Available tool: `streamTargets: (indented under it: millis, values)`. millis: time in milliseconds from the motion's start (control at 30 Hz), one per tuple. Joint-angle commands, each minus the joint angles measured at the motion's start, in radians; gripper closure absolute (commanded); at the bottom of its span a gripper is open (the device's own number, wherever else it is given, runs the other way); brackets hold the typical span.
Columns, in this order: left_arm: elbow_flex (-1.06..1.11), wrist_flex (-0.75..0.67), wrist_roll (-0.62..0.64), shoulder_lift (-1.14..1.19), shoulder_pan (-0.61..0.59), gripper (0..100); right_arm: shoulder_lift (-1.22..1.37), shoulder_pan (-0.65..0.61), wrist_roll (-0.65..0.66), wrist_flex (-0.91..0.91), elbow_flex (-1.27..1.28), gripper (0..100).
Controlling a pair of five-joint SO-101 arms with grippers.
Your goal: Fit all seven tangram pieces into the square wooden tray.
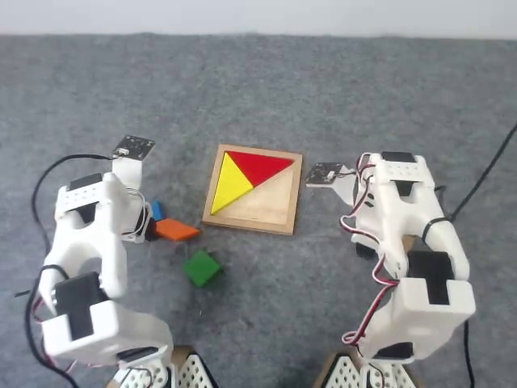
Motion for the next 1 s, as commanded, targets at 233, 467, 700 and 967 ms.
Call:
streamTargets:
  millis: [233, 467, 700, 967]
  values:
    - [-0.001, -0.012, 0.006, -0.049, 0.003, 85, -0.010, -0.008, 0.029, 0.067, 0.002, 59.2]
    - [0.008, -0.015, 0.005, -0.051, 0.002, 85, -0.047, -0.004, 0.086, -0.042, 0.075, 59.3]
    - [0.008, -0.015, 0.005, -0.051, 0.002, 85, -0.154, -0.010, 0.086, -0.223, 0.229, 75.2]
    - [0.008, -0.015, 0.005, -0.051, 0.002, 85, -0.280, -0.005, 0.084, -0.344, 0.359, 76.0]
